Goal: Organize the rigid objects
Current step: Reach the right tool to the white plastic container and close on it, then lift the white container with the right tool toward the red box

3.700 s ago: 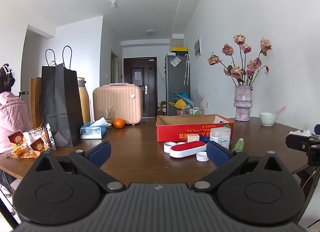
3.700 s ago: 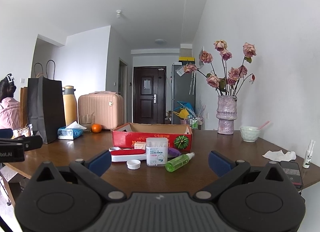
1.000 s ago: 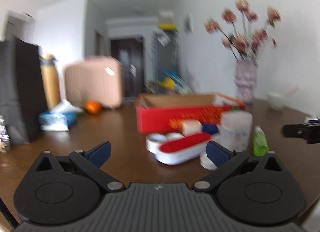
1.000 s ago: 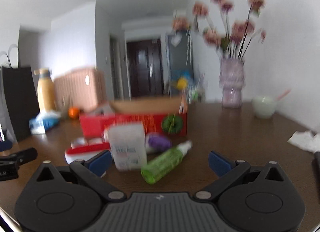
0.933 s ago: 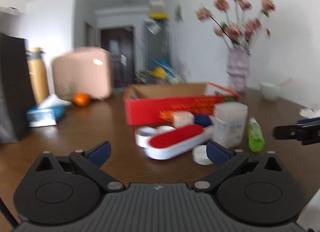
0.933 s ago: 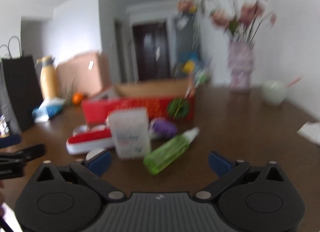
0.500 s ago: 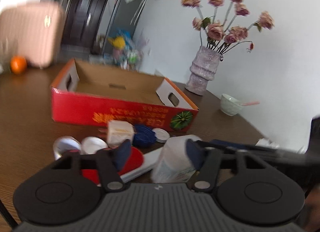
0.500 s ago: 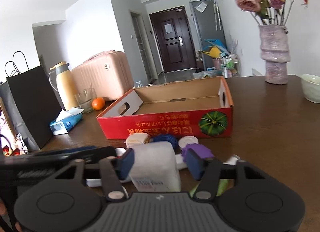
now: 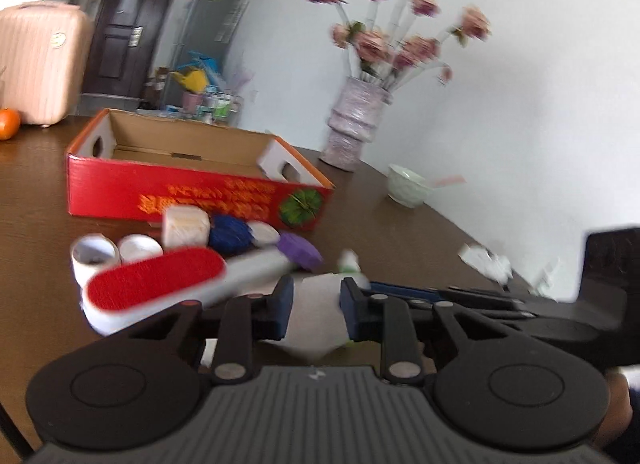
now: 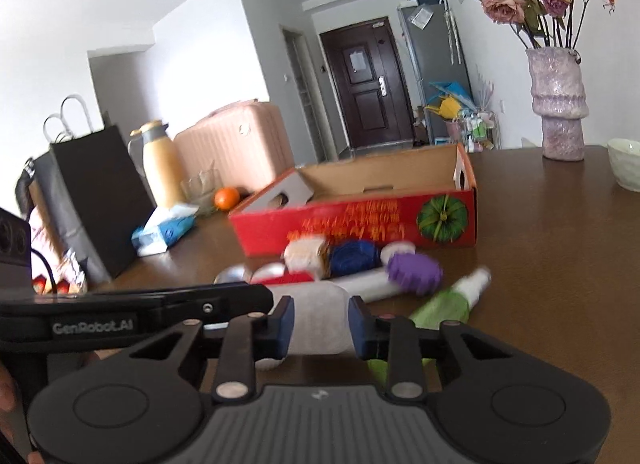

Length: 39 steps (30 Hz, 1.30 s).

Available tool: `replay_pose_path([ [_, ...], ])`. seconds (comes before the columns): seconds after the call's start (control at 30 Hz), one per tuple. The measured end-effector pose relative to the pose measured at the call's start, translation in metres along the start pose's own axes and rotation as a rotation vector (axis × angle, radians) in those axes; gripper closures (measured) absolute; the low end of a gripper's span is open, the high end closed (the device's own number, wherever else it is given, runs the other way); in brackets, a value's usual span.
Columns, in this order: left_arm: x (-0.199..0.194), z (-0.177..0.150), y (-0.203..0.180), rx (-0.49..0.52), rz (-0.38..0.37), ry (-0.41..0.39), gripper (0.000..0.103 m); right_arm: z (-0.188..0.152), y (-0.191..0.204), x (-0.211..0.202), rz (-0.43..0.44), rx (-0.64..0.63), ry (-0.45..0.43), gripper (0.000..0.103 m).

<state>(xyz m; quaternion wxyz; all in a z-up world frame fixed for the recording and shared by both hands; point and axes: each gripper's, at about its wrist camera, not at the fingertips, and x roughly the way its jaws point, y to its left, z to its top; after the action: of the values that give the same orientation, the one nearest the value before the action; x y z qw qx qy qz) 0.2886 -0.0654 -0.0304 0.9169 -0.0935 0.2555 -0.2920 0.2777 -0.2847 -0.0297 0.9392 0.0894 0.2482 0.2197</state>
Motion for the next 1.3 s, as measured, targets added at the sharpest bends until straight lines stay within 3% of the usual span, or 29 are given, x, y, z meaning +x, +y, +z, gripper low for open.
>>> replay_pose_path([
  [0.03,-0.002,-0.006,-0.004,0.022,-0.027,0.025,0.09,-0.006,0.002,-0.001,0.036,0.002,0.023,0.096],
  [0.07,-0.004,-0.014,-0.008,0.034,-0.016,0.03,0.09,-0.013,0.004,-0.003,0.066,0.006,0.047,0.096],
  [0.2,-0.008,-0.028,-0.015,0.049,0.044,0.057,0.09,-0.033,0.019,-0.006,0.021,-0.094,0.055,0.093],
  [0.27,-0.011,-0.031,-0.015,0.047,0.092,0.05,0.086,-0.035,0.018,-0.01,0.034,-0.078,0.045,0.089],
  [0.3,-0.013,-0.033,-0.014,0.044,0.118,0.038,0.082,-0.035,0.019,-0.013,0.035,-0.066,0.031,0.085],
  [0.37,-0.015,-0.035,-0.011,0.042,0.165,0.027,0.058,-0.031,0.017,-0.014,0.015,-0.062,0.001,0.076],
  [0.43,-0.016,-0.036,-0.009,0.043,0.189,0.028,0.049,-0.023,0.013,-0.008,0.001,-0.072,-0.012,0.066],
  [0.57,-0.02,-0.035,-0.01,0.029,0.119,0.027,0.031,0.012,-0.006,0.024,0.042,-0.024,-0.004,0.06],
  [0.7,-0.009,-0.037,-0.005,-0.044,0.039,0.059,0.035,0.032,-0.017,0.073,0.115,0.022,0.115,0.063],
  [0.8,-0.004,-0.038,0.009,-0.139,0.052,0.062,0.048,0.032,-0.021,0.095,0.156,0.091,0.198,0.069],
  [0.93,-0.015,-0.039,0.042,-0.305,0.076,0.033,0.052,0.024,-0.019,0.082,0.161,0.134,0.209,0.075],
  [1.07,-0.034,-0.04,0.072,-0.421,0.082,-0.004,0.052,0.006,-0.012,0.059,0.257,0.171,0.264,0.083],
  [1.13,-0.039,-0.038,0.08,-0.448,0.09,-0.027,0.052,-0.002,-0.001,0.048,0.288,0.152,0.273,0.083],
  [1.3,-0.035,-0.029,0.086,-0.422,0.125,-0.017,0.052,-0.007,0.011,0.045,0.227,0.145,0.237,0.076],
])
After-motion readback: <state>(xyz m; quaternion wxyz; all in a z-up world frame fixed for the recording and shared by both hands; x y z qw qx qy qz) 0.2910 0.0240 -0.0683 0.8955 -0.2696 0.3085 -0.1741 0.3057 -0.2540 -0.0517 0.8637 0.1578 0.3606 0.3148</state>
